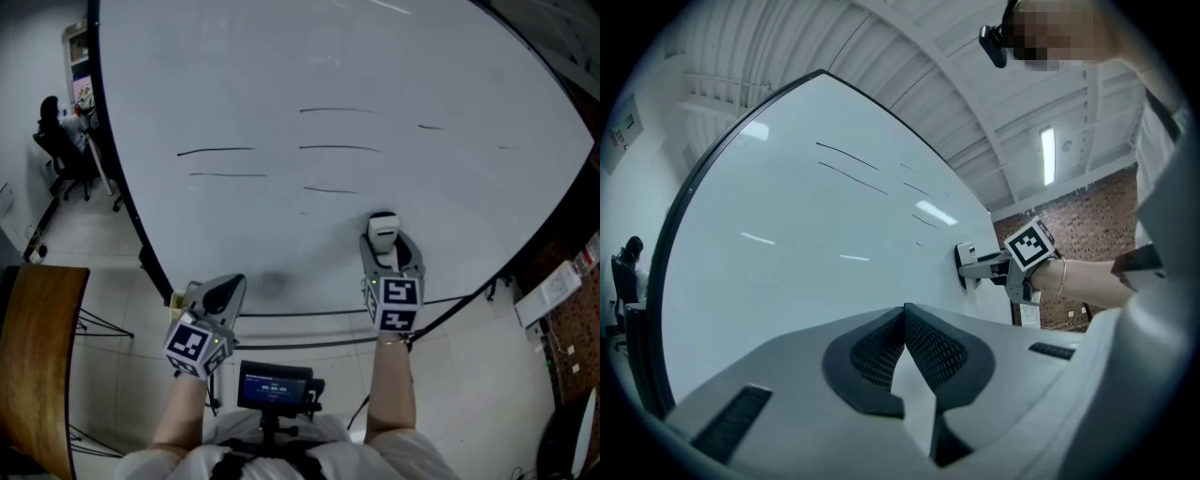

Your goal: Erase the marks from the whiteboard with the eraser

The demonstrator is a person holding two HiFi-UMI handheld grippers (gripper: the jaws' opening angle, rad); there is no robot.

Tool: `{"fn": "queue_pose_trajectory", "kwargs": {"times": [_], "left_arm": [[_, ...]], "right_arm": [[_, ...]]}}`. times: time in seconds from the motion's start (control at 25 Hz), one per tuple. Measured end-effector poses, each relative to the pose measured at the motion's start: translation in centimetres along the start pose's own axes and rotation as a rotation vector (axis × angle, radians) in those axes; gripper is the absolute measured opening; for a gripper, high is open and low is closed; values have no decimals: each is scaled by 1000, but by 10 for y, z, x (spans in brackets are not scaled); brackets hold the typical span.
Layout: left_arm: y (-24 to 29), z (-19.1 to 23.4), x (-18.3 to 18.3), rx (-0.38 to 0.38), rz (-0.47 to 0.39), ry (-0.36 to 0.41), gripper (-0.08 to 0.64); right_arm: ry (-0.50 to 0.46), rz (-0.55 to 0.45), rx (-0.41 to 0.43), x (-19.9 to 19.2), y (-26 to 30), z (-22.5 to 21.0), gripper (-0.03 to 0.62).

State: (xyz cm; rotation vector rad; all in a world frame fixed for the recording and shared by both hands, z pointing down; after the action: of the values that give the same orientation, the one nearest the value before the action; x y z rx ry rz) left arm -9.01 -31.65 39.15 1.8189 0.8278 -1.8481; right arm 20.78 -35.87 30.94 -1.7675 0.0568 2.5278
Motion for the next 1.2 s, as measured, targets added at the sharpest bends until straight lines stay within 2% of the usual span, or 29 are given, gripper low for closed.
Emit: {"fn": "queue_pose_trajectory", "kwargs": {"times": [0.08, 0.24, 0.32, 0.52, 0.72, 0.88, 1.2], "left_arm": [[-3, 1, 0, 7, 2, 2, 8], [-13, 6, 0, 28, 1, 8, 8], [-20, 9, 1, 48, 2, 3, 8], [-45, 25, -2, 107, 0, -2, 8], [-62, 38, -5, 159, 1, -13, 8], [-63, 44, -6, 163, 9, -20, 8], [-47, 43, -8, 123, 11, -12, 8]], "right_arm": [[-6, -4, 47, 7, -6, 18, 270], [5, -68, 212, 40, -10, 82, 268], [-50, -101, 248, 53, -10, 113, 268], [-258, -181, 258, 85, -2, 162, 268], [-383, -219, 230, 100, 6, 178, 268], [-399, -237, 208, 99, 7, 177, 270], [-349, -245, 227, 89, 10, 157, 270]]}}
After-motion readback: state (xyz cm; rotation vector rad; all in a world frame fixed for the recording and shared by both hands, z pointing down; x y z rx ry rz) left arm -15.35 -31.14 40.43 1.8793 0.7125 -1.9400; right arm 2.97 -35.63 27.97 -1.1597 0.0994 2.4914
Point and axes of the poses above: the fingertips, and each gripper's own axes: y forward along the fingers, z to its left, x out of its top, the point moved 6 cm from there along -y, backward along the fingers, and after that the axes turned 2 degrees about -x, right-handed, at the moved point
